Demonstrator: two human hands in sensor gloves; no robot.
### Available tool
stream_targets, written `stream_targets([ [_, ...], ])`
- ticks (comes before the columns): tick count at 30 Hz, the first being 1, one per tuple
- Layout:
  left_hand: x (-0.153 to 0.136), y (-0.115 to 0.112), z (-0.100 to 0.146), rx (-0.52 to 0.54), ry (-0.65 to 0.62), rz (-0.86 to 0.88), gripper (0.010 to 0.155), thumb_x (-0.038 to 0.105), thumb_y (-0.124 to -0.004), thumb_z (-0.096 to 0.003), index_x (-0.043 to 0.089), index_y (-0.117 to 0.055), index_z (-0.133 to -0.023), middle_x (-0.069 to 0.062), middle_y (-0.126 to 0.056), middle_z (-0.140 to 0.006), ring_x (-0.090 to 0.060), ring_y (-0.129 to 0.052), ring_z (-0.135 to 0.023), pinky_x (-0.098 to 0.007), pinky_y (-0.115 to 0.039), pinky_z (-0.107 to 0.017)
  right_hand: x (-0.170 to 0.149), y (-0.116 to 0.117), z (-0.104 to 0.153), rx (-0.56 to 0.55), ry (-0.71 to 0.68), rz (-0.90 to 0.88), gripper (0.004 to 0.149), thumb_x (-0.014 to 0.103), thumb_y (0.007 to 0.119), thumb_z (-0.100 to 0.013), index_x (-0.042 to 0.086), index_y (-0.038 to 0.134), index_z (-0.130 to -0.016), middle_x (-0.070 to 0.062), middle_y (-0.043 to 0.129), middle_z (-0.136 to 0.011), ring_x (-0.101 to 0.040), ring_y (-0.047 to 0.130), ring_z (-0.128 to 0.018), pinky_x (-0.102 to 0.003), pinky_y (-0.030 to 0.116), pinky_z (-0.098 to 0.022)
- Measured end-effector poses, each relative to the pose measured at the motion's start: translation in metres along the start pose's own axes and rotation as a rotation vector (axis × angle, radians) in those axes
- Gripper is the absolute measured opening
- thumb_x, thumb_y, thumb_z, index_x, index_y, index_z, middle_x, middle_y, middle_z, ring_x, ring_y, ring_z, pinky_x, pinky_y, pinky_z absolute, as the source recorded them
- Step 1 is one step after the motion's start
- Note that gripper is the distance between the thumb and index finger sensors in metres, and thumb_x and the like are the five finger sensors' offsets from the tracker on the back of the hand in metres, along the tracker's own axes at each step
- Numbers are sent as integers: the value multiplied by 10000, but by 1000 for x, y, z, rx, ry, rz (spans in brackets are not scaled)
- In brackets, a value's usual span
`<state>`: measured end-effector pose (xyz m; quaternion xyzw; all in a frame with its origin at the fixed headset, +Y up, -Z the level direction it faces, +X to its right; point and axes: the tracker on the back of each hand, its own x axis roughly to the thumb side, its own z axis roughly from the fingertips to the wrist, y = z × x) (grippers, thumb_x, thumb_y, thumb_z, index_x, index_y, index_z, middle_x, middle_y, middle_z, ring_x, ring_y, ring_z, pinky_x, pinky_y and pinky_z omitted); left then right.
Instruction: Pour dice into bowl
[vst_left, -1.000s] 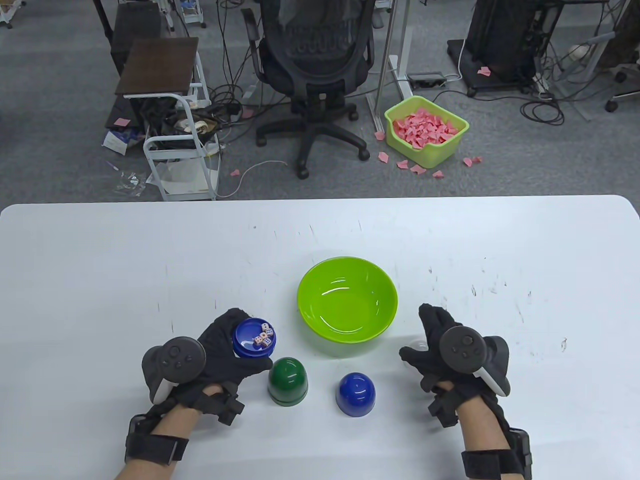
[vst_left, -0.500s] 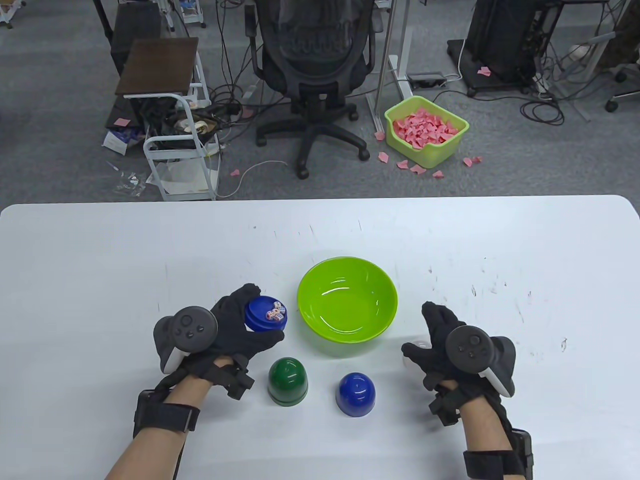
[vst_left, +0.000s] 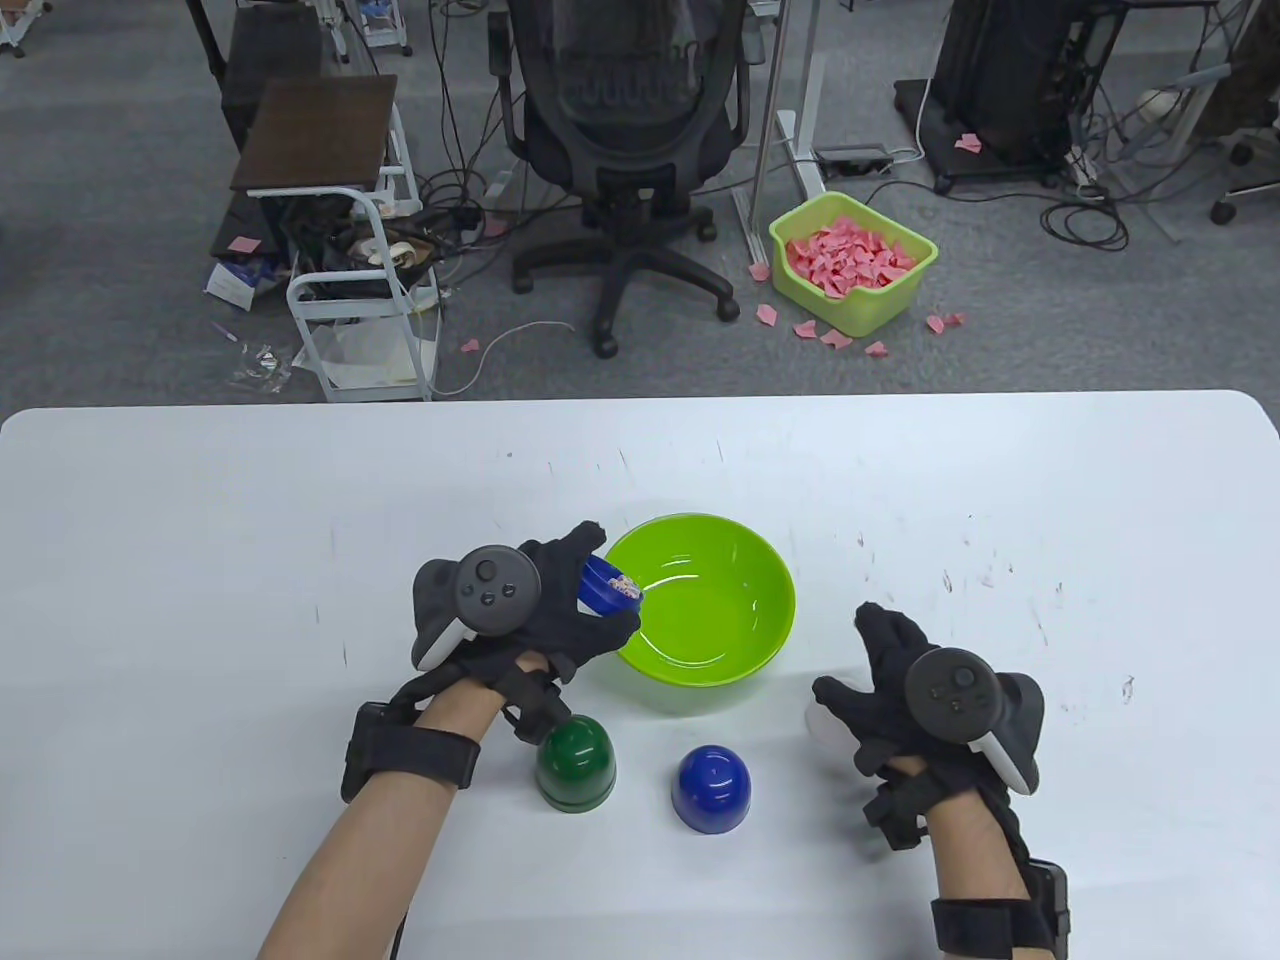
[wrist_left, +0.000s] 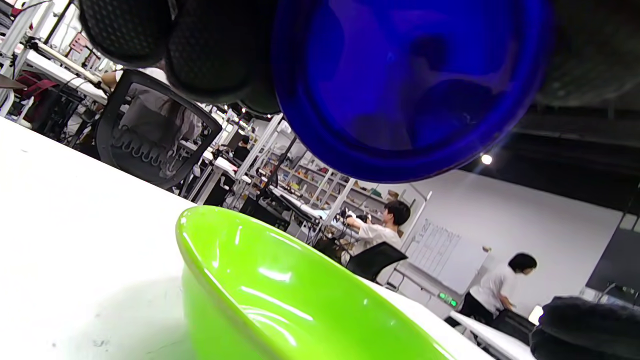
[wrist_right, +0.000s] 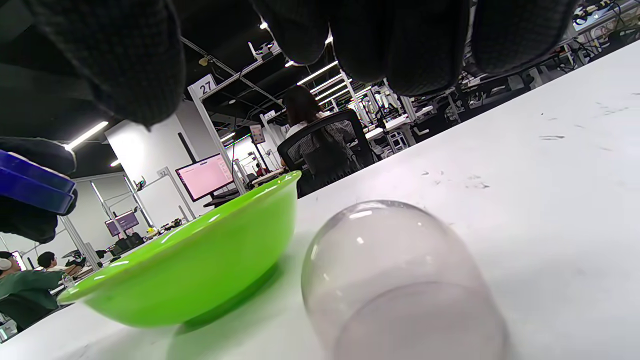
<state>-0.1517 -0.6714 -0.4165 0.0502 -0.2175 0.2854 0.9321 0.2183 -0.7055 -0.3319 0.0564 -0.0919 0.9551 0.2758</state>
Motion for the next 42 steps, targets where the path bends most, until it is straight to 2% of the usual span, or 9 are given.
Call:
stream_targets([
  [3, 3, -4, -12, -44, 7, -42, 1011, 802, -812, -333, 156, -557, -1067, -225, -809, -922, -371, -842, -725, -625, -674, -692, -1, 0, 0, 1, 3, 2, 853, 500, 844, -455, 9, 521, -1073, -349, 578, -1081, -594, 689, -841, -740, 608, -598],
  [7, 7, -13, -29, -157, 35, -91, 1024, 803, -792, -340, 143, -532, -1078, -223, -808, -918, -376, -834, -722, -630, -664, -690, 0, 1, 0, 15, 6, 4, 849, 506, 830, -463, 12, 515, -1077, -354, 565, -1085, -599, 680, -844, -743, 604, -597],
  [14, 12, -29, -48, -277, 77, -190, 1035, 810, -782, -333, 127, -545, -1074, -231, -838, -877, -376, -847, -683, -631, -676, -668, -5, 3, -1, 49, 42, 0, 844, 511, 809, -477, 8, 503, -1082, -368, 543, -1088, -613, 658, -849, -748, 586, -601],
  [23, 29, -42, -70, -438, 124, -401, 1013, 818, -783, -323, 183, -564, -1081, -220, -871, -852, -369, -860, -667, -625, -686, -664, -7, 4, -1, 59, 55, -5, 842, 511, 803, -481, 4, 501, -1082, -376, 533, -1089, -616, 654, -848, -750, 583, -600],
  [29, 32, -41, -70, -455, 125, -421, 1019, 818, -788, -318, 185, -558, -1083, -220, -870, -853, -369, -860, -670, -625, -686, -666, -8, 5, -1, 65, 58, -3, 839, 510, 801, -482, 3, 504, -1080, -375, 539, -1087, -616, 657, -846, -749, 586, -598],
  [36, 27, -29, -61, -366, 84, -372, 1028, 818, -788, -329, 185, -512, -1091, -188, -841, -914, -362, -853, -730, -617, -681, -689, -8, 4, -1, 60, 63, -6, 836, 504, 806, -482, 3, 506, -1080, -374, 544, -1086, -614, 658, -846, -748, 586, -599],
  [42, 18, -12, -41, -294, 50, -286, 1026, 791, -803, -356, 180, -450, -1100, -172, -780, -983, -367, -821, -808, -619, -661, -712, -9, 4, -1, 64, 67, -3, 836, 503, 806, -482, 2, 506, -1080, -374, 544, -1086, -613, 664, -844, -748, 591, -595],
])
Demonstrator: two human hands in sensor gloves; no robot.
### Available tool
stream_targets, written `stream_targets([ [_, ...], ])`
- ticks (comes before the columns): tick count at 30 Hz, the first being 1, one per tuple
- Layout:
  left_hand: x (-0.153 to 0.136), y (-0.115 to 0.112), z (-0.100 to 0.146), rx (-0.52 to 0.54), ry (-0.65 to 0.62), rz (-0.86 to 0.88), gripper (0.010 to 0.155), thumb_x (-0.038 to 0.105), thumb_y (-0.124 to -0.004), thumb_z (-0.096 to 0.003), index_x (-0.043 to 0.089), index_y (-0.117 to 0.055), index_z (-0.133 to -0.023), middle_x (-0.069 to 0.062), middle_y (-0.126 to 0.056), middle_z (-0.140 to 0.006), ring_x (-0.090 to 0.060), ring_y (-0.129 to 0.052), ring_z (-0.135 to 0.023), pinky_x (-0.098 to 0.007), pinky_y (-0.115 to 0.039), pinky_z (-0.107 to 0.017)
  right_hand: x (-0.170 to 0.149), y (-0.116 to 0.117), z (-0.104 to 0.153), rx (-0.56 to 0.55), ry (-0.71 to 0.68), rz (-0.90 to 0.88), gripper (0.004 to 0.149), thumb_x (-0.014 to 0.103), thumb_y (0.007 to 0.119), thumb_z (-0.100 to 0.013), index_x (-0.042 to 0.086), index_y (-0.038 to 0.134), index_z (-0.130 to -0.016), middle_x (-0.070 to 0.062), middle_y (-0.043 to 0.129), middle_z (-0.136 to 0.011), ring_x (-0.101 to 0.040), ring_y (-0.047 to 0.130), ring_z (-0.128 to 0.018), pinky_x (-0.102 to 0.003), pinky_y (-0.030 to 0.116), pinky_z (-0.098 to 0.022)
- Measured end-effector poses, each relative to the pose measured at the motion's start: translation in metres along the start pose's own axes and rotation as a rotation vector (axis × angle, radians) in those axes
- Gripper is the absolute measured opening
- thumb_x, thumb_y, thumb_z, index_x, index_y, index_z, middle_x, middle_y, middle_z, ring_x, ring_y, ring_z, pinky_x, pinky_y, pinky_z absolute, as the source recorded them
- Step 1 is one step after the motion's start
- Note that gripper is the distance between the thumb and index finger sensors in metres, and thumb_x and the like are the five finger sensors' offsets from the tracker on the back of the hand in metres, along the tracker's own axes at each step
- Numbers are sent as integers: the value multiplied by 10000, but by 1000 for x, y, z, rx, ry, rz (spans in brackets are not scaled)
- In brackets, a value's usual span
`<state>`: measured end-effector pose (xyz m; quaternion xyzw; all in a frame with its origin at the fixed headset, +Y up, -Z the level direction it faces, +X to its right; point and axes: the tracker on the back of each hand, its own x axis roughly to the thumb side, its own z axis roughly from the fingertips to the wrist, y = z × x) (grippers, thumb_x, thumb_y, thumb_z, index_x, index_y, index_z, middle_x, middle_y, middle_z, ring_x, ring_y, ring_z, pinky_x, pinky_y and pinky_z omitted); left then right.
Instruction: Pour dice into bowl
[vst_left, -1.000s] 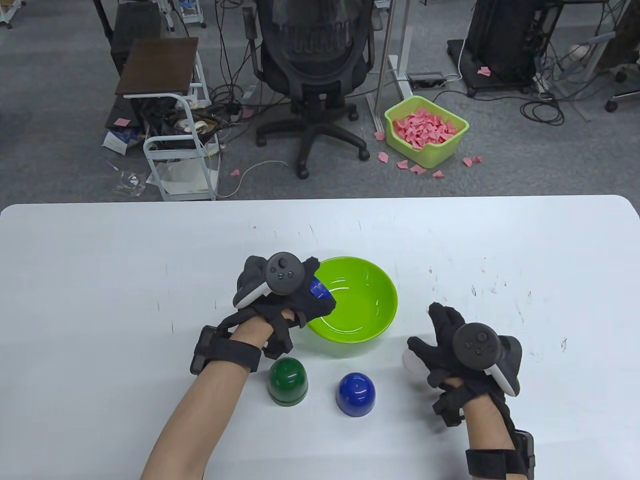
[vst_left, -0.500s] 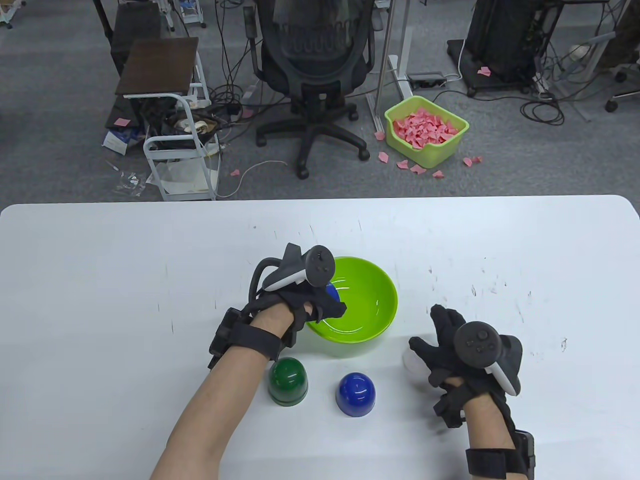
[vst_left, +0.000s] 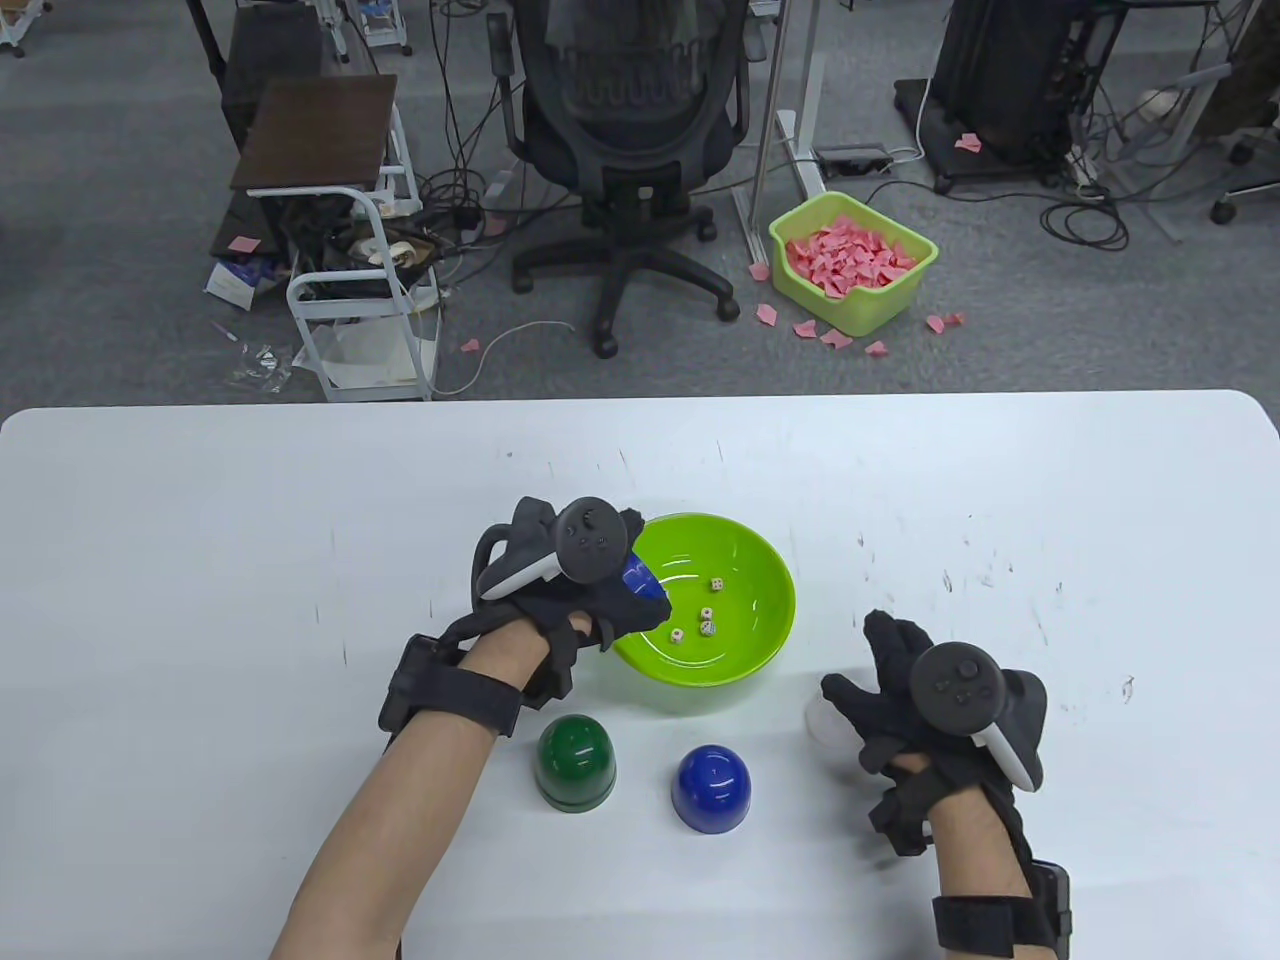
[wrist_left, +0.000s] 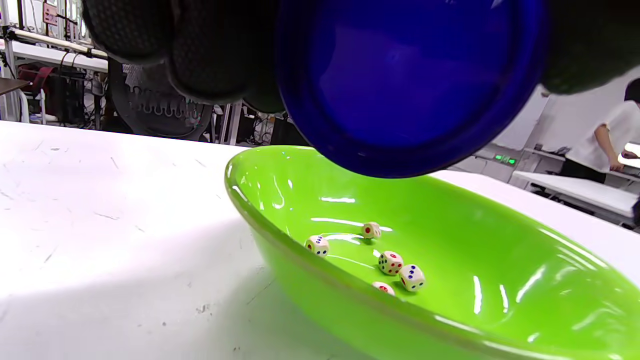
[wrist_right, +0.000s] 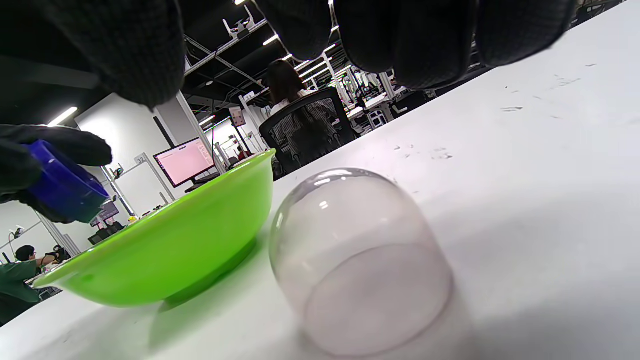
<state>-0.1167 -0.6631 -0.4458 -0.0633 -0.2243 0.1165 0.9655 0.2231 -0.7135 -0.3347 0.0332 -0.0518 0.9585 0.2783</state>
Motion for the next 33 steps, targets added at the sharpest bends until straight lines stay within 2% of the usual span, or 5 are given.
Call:
stream_targets([
  [11, -28, -1, 58, 122, -68, 194, 1043, 713, -848, -377, 193, -320, -1111, -134, -647, -1088, -364, -737, -940, -629, -629, -735, 0, 2, 0, 14, 8, 20, 833, 499, 809, -480, 1, 510, -1078, -372, 546, -1084, -610, 673, -839, -745, 595, -595],
  [19, -51, -11, 97, 188, -82, 366, 1060, 696, -868, -375, 199, -287, -1110, -117, -612, -1109, -363, -726, -955, -629, -628, -734, 1, 5, 0, 28, 7, 36, 834, 496, 813, -477, 3, 512, -1077, -369, 546, -1086, -608, 677, -838, -744, 596, -595],
  [28, -62, -27, 128, 231, -84, 552, 1069, 651, -894, -373, 218, -257, -1113, -95, -567, -1141, -372, -724, -967, -640, -623, -736, 3, 9, -1, 45, -2, 48, 839, 494, 826, -470, 6, 514, -1076, -367, 557, -1083, -607, 674, -842, -747, 592, -598],
  [33, -64, -36, 137, 276, -77, 549, 1072, 653, -892, -375, 216, -248, -1112, -94, -564, -1141, -373, -728, -965, -638, -627, -734, 5, 16, -1, 70, -9, 98, 840, 485, 839, -464, 9, 516, -1076, -364, 552, -1087, -605, 676, -843, -748, 591, -598],
])
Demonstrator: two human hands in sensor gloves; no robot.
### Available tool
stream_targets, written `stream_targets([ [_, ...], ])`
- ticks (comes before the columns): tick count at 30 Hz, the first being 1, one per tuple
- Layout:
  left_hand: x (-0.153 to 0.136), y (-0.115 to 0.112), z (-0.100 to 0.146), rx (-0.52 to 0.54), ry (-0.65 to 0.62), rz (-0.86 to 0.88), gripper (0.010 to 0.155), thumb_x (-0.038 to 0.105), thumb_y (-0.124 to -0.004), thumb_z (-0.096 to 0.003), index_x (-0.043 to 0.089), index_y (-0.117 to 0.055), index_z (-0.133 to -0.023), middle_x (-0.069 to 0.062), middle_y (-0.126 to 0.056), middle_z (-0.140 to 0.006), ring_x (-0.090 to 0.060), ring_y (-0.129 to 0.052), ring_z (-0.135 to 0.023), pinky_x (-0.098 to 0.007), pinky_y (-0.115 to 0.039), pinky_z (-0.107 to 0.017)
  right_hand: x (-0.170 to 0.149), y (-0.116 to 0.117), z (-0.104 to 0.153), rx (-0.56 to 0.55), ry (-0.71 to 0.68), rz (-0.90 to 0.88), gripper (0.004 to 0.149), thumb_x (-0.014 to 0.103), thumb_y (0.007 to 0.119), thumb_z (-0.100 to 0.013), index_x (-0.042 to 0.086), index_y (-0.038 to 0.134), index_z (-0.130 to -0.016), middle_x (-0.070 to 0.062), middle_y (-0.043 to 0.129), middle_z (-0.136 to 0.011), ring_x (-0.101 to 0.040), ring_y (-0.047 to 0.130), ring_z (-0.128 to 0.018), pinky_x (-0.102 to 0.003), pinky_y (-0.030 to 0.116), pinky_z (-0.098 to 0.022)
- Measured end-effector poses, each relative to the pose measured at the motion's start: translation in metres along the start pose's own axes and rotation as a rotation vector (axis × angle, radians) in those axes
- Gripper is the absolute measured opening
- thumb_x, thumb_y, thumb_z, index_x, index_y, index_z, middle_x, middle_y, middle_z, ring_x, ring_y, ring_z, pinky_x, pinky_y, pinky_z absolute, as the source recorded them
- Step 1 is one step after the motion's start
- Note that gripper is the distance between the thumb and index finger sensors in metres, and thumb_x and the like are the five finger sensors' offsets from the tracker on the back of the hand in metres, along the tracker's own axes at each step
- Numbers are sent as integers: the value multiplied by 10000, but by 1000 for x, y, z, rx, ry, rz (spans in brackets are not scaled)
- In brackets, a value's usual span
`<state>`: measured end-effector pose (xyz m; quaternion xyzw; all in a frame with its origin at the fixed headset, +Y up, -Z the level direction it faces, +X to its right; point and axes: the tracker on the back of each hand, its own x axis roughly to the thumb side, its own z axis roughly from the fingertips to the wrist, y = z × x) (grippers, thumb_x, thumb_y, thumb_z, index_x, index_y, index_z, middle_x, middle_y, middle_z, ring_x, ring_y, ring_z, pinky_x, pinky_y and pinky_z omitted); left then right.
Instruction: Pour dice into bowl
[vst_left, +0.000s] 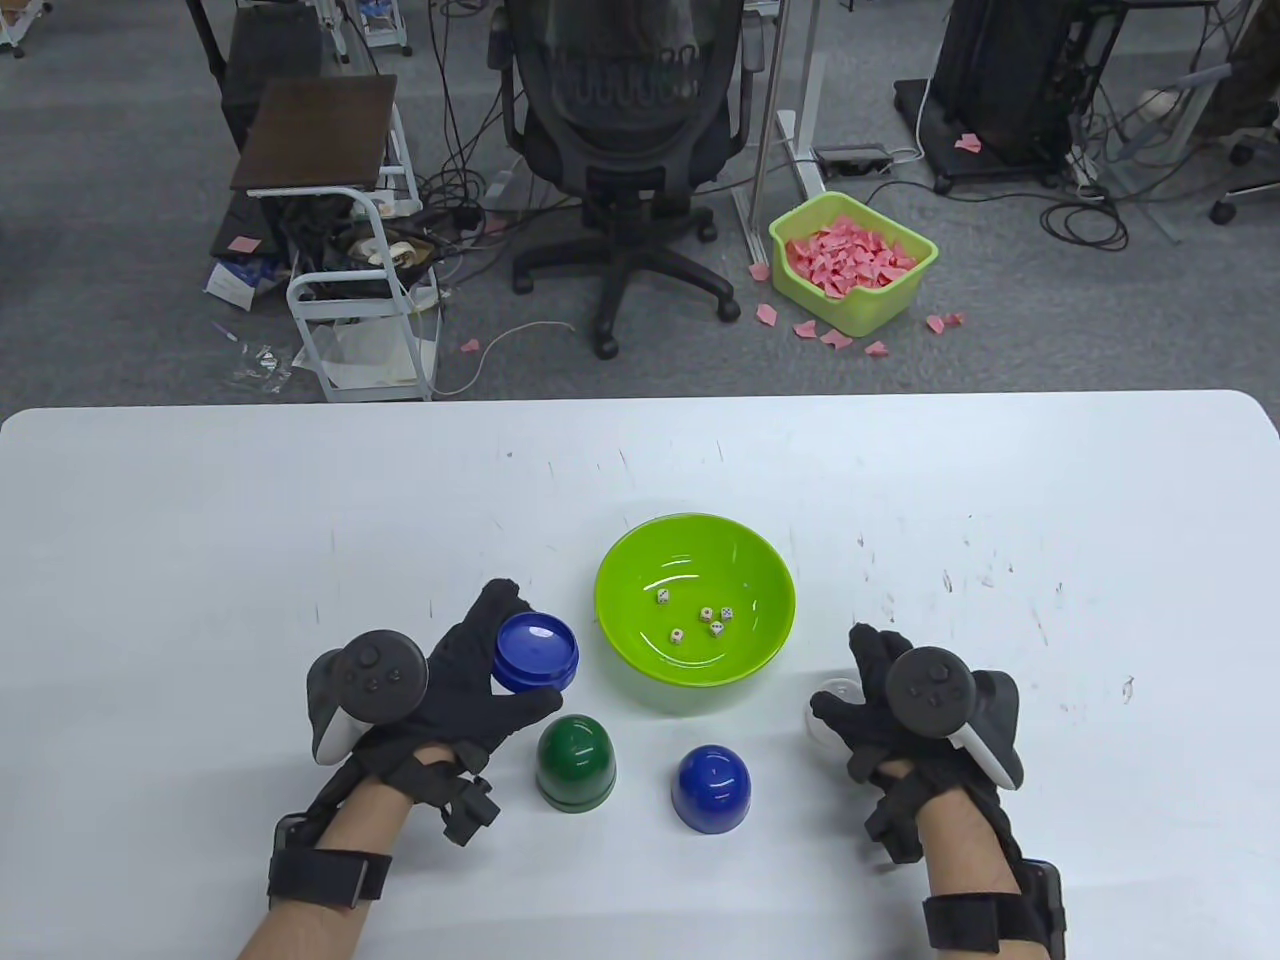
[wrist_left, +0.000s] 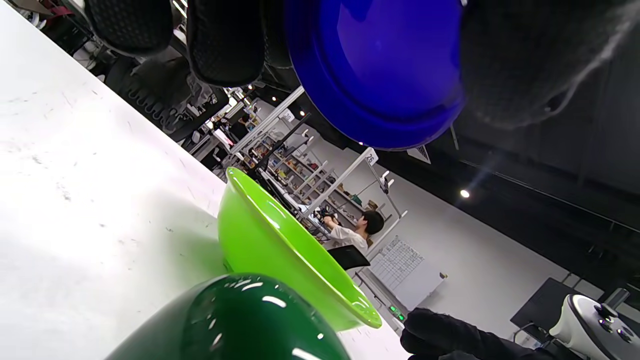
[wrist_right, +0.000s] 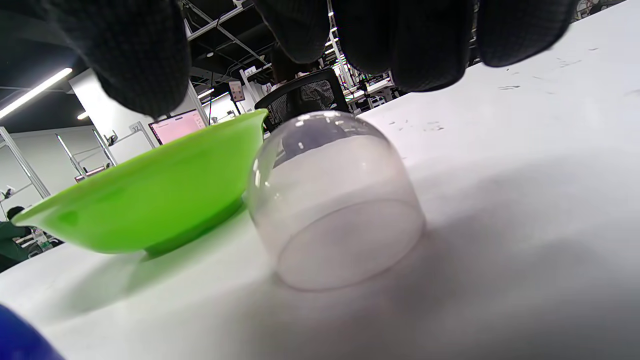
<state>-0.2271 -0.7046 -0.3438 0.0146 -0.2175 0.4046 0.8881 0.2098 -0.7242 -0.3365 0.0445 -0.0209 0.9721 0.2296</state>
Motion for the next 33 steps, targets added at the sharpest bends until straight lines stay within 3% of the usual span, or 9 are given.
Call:
stream_targets([
  [21, -16, 3, 12, 48, -24, -13, 1073, 675, -878, -380, 207, -245, -1109, -102, -571, -1131, -365, -737, -958, -632, -634, -730, 14, 34, -7, 138, 38, 276, 857, 469, 864, -450, 13, 499, -1078, -332, 667, -1048, -584, 759, -797, -729, 639, -586],
  [28, -16, 1, 13, 48, -36, -11, 1074, 674, -877, -384, 207, -237, -1110, -103, -563, -1134, -367, -732, -960, -631, -633, -732, 12, 31, -6, 108, 39, 271, 816, 426, 868, -450, 16, 527, -1068, -326, 703, -1027, -559, 802, -766, -717, 660, -582],
  [33, -14, -2, 14, 46, -53, -28, 1078, 674, -874, -384, 199, -231, -1107, -102, -561, -1133, -362, -730, -964, -630, -635, -731, 18, 16, -3, 38, 23, 236, 816, 416, 876, -444, 11, 532, -1064, -335, 698, -1025, -537, 828, -752, -704, 683, -579],
])
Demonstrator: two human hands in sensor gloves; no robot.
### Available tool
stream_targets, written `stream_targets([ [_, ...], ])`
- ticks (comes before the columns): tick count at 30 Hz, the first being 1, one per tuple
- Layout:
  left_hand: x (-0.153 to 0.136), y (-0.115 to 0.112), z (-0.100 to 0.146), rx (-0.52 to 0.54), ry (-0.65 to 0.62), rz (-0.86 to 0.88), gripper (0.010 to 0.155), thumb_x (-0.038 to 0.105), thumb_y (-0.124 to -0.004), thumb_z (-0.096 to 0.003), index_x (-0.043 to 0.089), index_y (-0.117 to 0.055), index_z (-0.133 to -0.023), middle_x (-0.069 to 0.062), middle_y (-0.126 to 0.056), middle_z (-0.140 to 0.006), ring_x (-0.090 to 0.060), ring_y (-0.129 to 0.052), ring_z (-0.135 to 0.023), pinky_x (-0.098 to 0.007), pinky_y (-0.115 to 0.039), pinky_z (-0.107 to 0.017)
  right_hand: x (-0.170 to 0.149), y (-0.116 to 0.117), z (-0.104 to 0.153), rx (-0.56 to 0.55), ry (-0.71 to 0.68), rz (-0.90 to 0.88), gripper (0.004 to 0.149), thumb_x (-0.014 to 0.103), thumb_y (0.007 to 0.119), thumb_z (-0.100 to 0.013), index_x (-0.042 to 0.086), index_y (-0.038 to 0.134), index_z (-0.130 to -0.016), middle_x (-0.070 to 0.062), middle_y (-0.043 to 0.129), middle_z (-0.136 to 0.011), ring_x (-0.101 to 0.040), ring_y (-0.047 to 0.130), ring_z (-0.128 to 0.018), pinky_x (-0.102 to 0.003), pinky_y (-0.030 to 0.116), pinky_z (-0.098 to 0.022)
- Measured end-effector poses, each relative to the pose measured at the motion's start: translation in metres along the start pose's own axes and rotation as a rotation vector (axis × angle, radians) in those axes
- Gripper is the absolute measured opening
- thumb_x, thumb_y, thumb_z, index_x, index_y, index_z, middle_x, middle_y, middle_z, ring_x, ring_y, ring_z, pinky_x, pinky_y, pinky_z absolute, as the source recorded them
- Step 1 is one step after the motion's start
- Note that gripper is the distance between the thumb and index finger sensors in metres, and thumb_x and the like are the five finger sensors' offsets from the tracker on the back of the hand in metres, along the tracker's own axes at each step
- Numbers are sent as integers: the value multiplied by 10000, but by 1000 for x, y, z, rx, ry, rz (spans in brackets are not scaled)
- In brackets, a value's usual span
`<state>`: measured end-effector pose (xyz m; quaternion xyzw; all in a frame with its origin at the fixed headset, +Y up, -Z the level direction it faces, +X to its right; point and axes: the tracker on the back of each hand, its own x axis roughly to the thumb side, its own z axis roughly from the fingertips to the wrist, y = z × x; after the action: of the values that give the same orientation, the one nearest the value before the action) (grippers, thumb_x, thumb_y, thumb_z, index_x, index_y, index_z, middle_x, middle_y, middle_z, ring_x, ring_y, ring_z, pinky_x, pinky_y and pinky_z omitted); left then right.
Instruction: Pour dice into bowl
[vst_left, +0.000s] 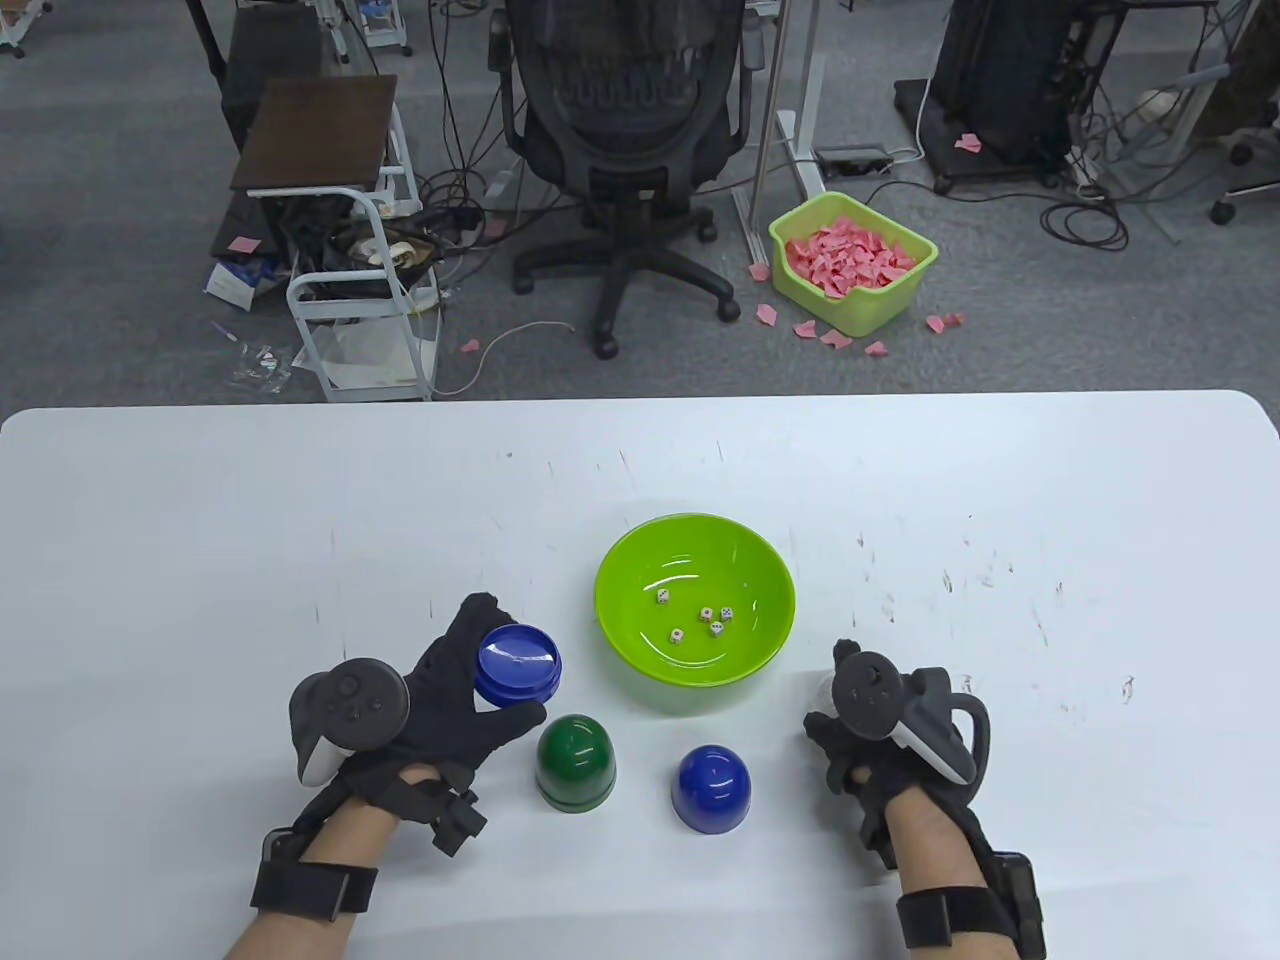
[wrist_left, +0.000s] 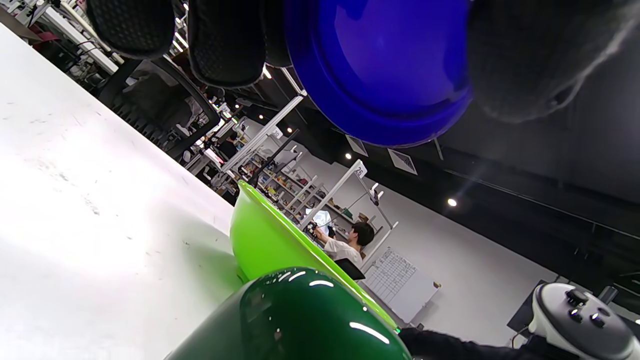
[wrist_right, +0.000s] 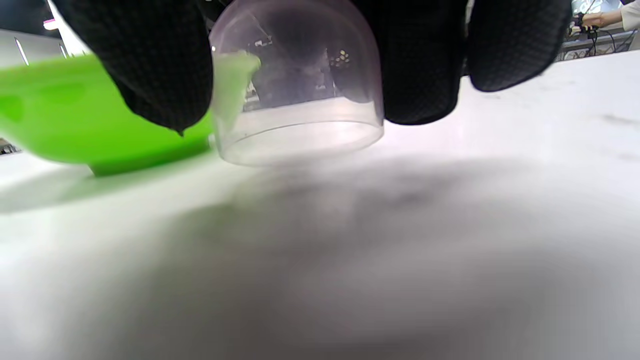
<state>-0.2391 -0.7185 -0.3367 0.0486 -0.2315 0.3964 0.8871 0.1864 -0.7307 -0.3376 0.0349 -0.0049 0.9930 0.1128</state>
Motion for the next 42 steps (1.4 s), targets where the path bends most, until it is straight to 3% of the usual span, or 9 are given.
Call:
stream_targets([
  [11, 1, -5, 0, -1, -3, 11, 1081, 667, -880, -386, 198, -224, -1106, -101, -552, -1137, -357, -724, -970, -625, -635, -735, 32, -44, 3, -162, -132, -73, 811, 413, 884, -442, 24, 540, -1065, -341, 617, -1044, -537, 827, -758, -696, 698, -577],
  [17, 5, -10, -1, -22, -18, -19, 1085, 653, -892, -382, 202, -221, -1105, -99, -545, -1140, -355, -722, -973, -624, -637, -734, 69, -68, -2, -234, -273, -167, 840, 408, 914, -421, 10, 540, -1059, -319, 687, -1018, -539, 852, -743, -699, 716, -569],
  [25, 5, -12, -1, -26, -23, -31, 1091, 647, -902, -375, 200, -226, -1104, -101, -555, -1136, -355, -729, -970, -622, -642, -732, 131, -91, -11, -247, -434, -232, 807, 428, 925, -407, 2, 623, -1022, -319, 765, -979, -516, 907, -703, -684, 757, -546],
  [33, 5, -12, -1, -26, -24, -26, 1116, 635, -937, -348, 195, -243, -1104, -104, -595, -1117, -347, -752, -956, -618, -656, -726, 186, -86, -18, -204, -542, -239, 794, 451, 889, -434, 17, 608, -1038, -314, 733, -1000, -499, 889, -715, -671, 746, -557],
  [42, 5, -11, -1, -14, -24, -3, 1135, 628, -961, -328, 196, -256, -1105, -100, -620, -1106, -341, -767, -950, -614, -666, -723, 228, -58, -22, -105, -622, -227, 800, 460, 875, -439, 10, 599, -1041, -311, 746, -989, -498, 886, -708, -673, 740, -555],
])
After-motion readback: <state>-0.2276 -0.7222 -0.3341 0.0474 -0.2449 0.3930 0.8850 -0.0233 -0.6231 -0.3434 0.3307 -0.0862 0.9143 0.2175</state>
